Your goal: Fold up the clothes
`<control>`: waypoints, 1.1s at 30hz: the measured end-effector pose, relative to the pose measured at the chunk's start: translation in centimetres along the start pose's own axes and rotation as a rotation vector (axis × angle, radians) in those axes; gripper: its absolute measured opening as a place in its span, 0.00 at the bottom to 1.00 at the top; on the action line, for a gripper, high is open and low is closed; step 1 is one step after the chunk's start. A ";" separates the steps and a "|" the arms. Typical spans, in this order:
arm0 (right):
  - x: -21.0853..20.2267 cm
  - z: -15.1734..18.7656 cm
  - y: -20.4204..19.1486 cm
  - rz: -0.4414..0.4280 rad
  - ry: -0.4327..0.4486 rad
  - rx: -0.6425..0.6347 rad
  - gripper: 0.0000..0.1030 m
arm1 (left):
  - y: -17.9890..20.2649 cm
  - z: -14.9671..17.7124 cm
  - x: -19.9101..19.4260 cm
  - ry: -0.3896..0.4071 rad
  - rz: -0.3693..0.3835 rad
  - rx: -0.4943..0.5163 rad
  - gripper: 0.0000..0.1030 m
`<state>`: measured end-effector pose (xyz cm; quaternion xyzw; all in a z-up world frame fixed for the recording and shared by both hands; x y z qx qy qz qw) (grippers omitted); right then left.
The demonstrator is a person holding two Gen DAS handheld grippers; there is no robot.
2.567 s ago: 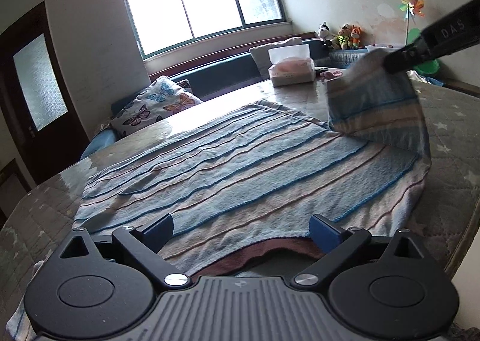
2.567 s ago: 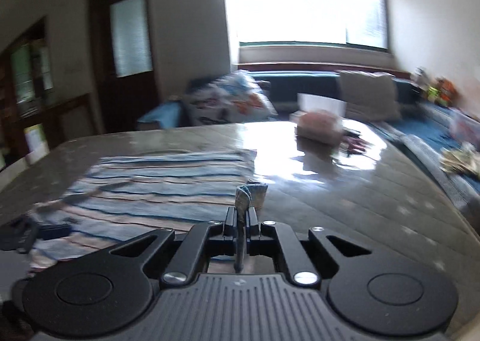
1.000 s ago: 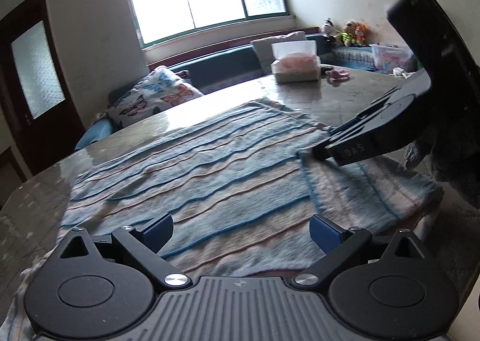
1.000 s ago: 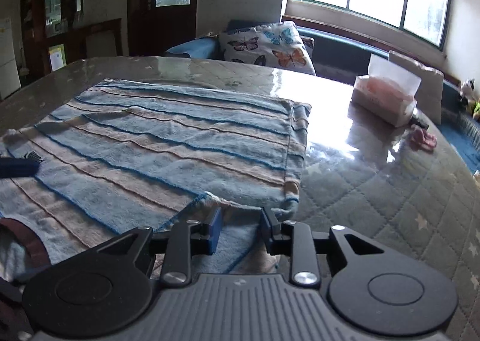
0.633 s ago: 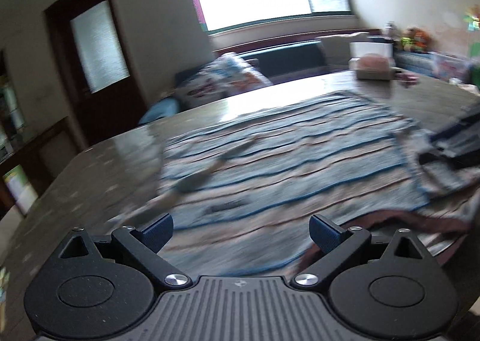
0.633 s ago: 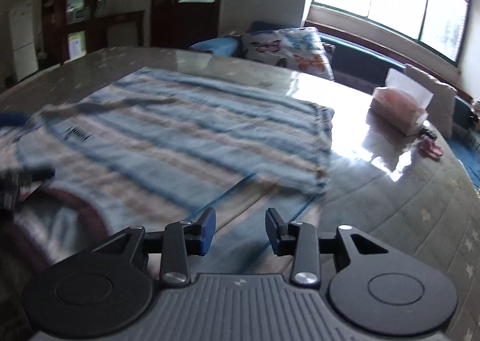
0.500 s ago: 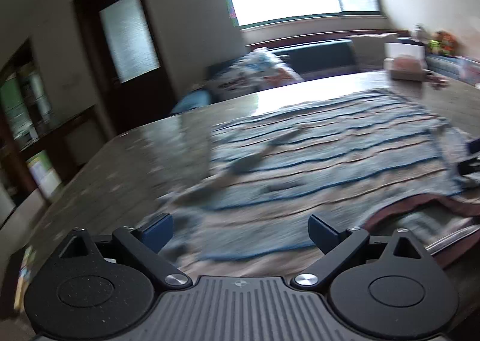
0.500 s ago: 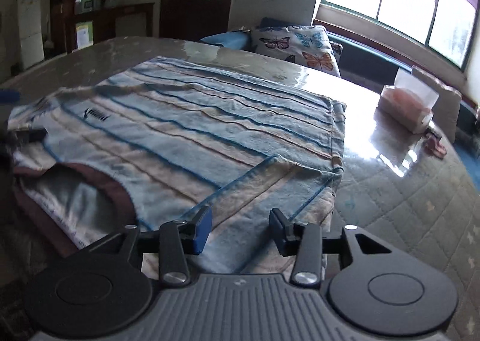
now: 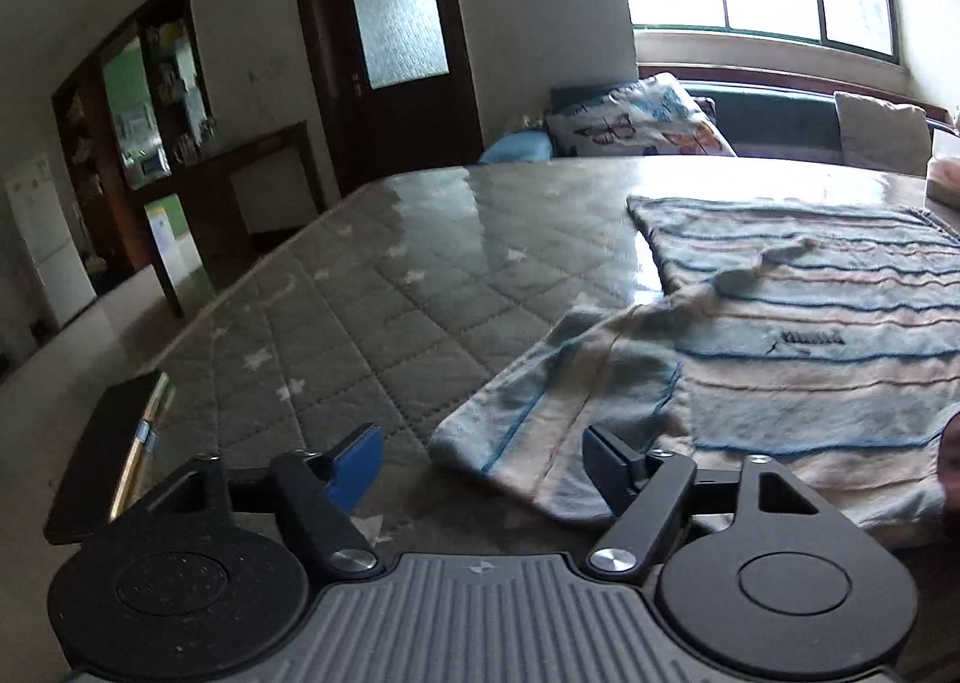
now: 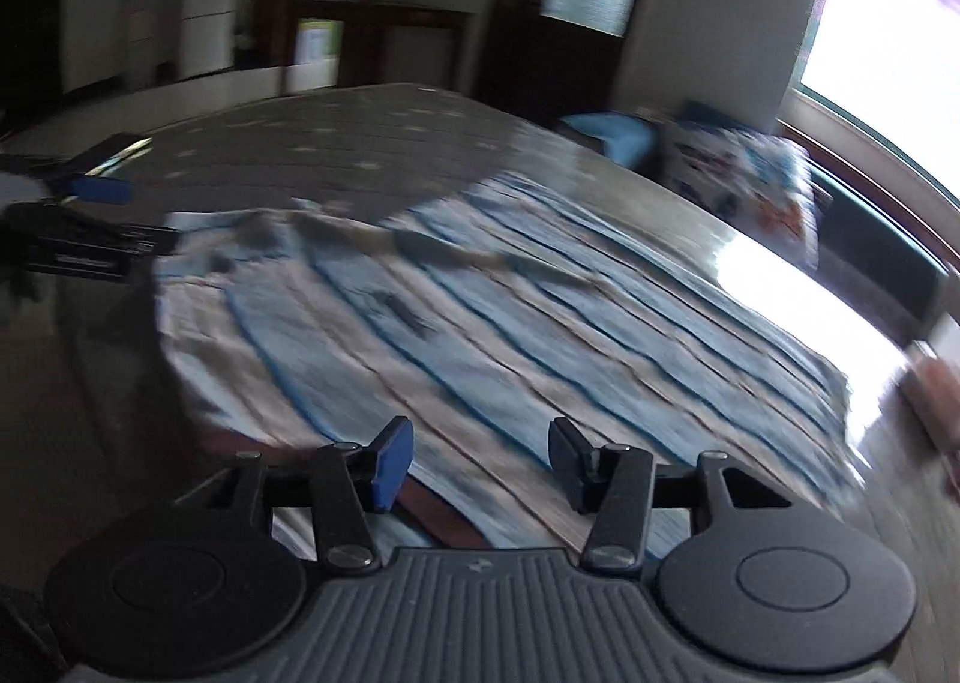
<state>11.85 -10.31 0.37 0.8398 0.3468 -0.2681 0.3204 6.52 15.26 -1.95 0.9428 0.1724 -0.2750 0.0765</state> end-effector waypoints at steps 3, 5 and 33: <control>1.4 -2.0 -2.3 -0.054 0.014 -0.056 0.51 | -0.6 0.2 0.7 -0.030 0.026 -0.012 0.46; 2.5 -3.1 -3.7 -0.086 0.017 -0.088 0.51 | -1.0 0.3 1.1 -0.049 0.043 -0.020 0.38; 6.9 -7.7 -11.5 -0.213 0.055 -0.184 0.50 | -3.3 -0.5 1.0 -0.102 0.093 -0.194 0.35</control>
Point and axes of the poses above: each gripper's, at about its wrist camera, not at the fingertips, and x roughly the way its jaws point, y to its right, z to its underside, the point moved 5 cm from there along x, roughly the way its jaws point, and after that the axes turned 13 degrees about -x, right-handed, at the moved point
